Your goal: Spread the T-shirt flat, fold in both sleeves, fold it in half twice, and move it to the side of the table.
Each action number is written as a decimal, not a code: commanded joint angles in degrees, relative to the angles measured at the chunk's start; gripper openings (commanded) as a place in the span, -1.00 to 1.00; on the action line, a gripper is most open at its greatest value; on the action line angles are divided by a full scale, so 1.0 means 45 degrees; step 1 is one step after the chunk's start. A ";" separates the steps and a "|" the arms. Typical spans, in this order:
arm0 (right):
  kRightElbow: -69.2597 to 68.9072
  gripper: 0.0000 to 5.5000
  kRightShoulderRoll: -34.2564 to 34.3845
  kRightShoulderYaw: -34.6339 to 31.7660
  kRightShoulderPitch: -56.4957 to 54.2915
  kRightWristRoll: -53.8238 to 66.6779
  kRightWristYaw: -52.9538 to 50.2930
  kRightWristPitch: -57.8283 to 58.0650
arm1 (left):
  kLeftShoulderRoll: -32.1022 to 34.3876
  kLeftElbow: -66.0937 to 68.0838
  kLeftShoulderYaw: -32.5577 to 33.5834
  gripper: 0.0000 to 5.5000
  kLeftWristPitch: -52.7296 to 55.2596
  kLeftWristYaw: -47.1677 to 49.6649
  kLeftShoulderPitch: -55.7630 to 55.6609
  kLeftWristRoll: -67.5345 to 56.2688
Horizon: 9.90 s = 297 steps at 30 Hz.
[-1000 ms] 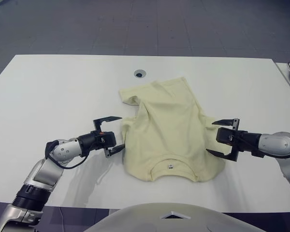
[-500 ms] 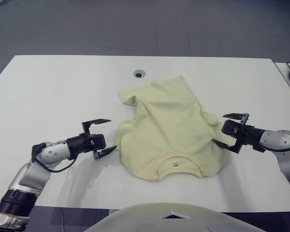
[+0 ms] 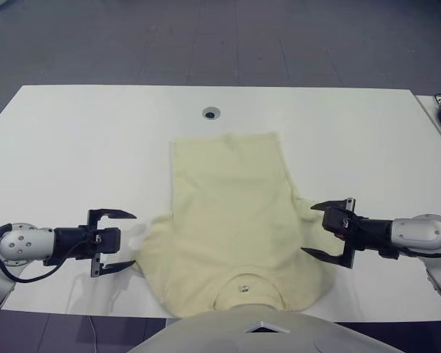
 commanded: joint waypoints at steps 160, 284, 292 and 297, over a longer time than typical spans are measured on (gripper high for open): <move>-0.0220 -1.00 1.0173 -0.4772 -0.1591 0.5067 -1.1112 0.8661 | -0.5490 -0.5289 -0.0774 0.29 1.0979 0.6091 -0.1447 -0.2776; 0.2604 -1.00 0.1033 0.0990 -0.0111 0.2733 -0.0141 -0.4217 | -0.1946 0.0029 -0.3567 -1.00 -0.2278 0.0061 -0.3993 -0.0605; 0.3123 -1.00 0.0633 -0.0371 -0.0436 0.4341 0.1011 -0.2571 | -0.0417 -0.2612 -0.1874 -1.00 0.2533 -0.1966 -0.3234 -0.4708; 0.2664 -1.00 -0.0624 -0.0937 0.0289 0.6089 0.3281 -0.0960 | 0.0597 -0.4710 -0.1174 -1.00 0.4770 -0.3121 -0.1801 -0.6471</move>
